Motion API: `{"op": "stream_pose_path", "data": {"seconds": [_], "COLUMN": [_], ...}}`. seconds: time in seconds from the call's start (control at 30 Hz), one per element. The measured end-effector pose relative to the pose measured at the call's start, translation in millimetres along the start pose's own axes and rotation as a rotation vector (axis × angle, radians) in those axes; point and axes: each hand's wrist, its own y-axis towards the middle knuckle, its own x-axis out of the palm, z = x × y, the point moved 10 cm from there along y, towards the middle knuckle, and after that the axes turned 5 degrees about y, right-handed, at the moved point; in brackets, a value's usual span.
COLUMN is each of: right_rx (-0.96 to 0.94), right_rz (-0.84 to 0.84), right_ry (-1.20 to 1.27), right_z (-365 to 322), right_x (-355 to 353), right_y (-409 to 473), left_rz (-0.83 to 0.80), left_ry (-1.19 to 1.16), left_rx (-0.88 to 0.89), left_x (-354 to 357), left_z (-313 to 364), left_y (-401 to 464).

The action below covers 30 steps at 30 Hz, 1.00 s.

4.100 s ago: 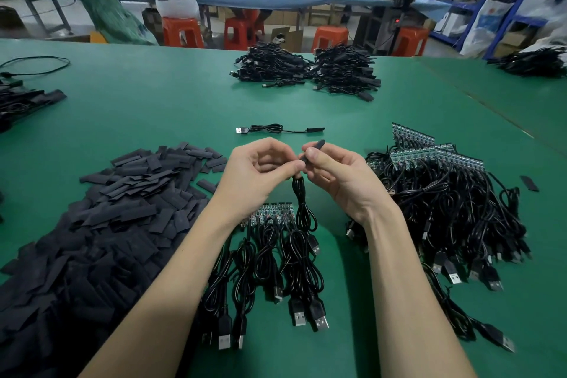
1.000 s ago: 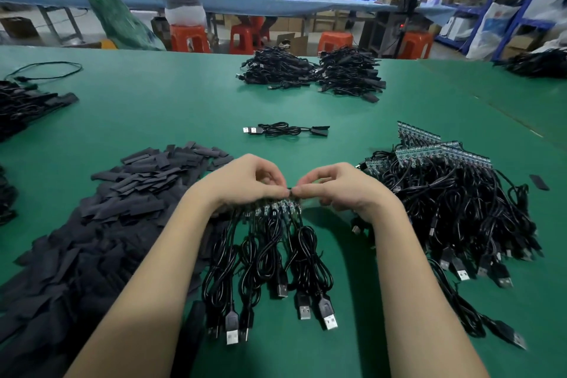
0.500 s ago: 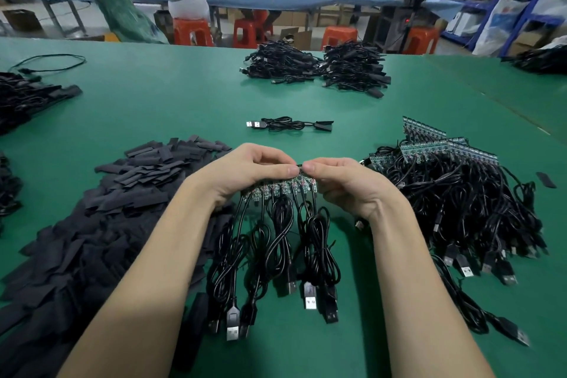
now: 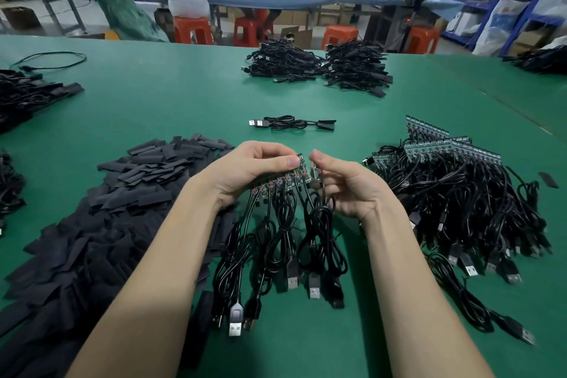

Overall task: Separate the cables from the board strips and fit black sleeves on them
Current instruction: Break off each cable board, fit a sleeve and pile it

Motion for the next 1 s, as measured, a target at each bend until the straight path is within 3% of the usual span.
{"op": "stream_pose_path", "data": {"seconds": [0.1,0.3,0.37,0.43,0.5,0.6,0.7,0.87,1.0], "right_rx": [-0.059,-0.234,-0.329,-0.417,-0.491,-0.512,-0.473,-0.535,-0.734], "right_rz": [0.015,0.356,0.402,0.394,0.399,0.448,0.486,0.559,0.619], "right_ry": [-0.066,-0.355,-0.331,-0.215,-0.146,-0.189,-0.241,-0.575,-0.946], "right_z": [-11.0,-54.5,-70.5,-83.2,-92.0,-92.1,-84.8,-100.4,-126.2], "right_x": [-4.5,-38.7,-39.6,-36.1,-33.4,-28.4,-23.2,-7.3,34.7], "right_y": [0.7,-16.8,-25.2,-31.5,-36.6,-38.4,-36.3,-47.4,-66.6], "left_rz": [0.043,0.201,0.315,0.407,0.373,0.260,0.292,0.407,0.450], "left_ry": [0.054,0.736,0.784,0.683,0.483,0.200,0.060,-0.076,-0.062], "left_rx": [-0.015,-0.083,-0.012,0.084,0.127,0.118,0.119,0.035,-0.009], "left_x": [-6.0,-13.8,-11.5,-7.9,2.9,27.5,38.4,36.5,39.6], "left_z": [-0.7,-2.2,11.7,26.8,32.0,28.7,19.0,-3.7,-9.3], "left_y": [-0.1,4.9,4.5,4.8,10.2,18.1,21.4,20.5,19.0]}}
